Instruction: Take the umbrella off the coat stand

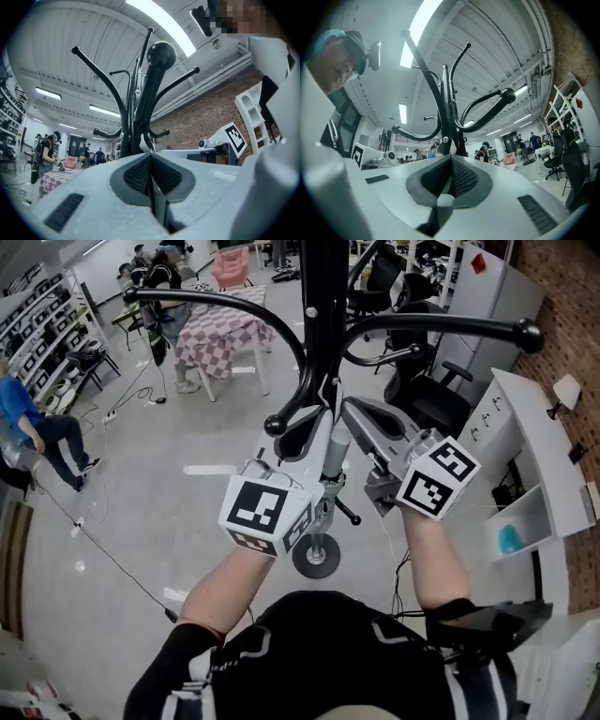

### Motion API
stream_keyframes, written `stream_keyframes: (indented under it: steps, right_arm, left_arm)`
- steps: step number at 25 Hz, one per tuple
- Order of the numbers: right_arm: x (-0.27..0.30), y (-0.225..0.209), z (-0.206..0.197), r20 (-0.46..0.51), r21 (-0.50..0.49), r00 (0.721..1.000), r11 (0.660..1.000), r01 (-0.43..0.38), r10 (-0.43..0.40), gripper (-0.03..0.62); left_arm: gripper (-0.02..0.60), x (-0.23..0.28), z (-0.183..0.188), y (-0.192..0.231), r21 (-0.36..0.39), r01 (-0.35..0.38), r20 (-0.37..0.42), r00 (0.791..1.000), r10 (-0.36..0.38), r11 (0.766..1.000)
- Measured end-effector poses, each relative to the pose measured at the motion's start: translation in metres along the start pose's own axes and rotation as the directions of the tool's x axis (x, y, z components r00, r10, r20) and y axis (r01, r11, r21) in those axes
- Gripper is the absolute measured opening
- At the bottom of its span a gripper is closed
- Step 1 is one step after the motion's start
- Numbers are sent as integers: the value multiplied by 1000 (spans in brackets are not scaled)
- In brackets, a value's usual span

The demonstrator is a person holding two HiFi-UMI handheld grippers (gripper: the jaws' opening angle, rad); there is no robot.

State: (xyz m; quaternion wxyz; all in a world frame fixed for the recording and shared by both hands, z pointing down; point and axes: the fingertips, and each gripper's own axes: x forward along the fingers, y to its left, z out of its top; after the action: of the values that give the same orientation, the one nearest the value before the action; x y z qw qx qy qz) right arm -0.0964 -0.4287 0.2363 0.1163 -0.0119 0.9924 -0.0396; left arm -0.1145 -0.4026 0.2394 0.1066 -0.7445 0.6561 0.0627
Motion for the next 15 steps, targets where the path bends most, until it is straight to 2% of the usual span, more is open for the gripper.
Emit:
stream_keyframes:
  steps: [15]
  right_arm:
    - [-11, 1, 33, 86, -11, 993, 996, 84, -82, 9]
  left_arm:
    - [12, 5, 31, -25, -31, 16, 63, 998, -14, 999]
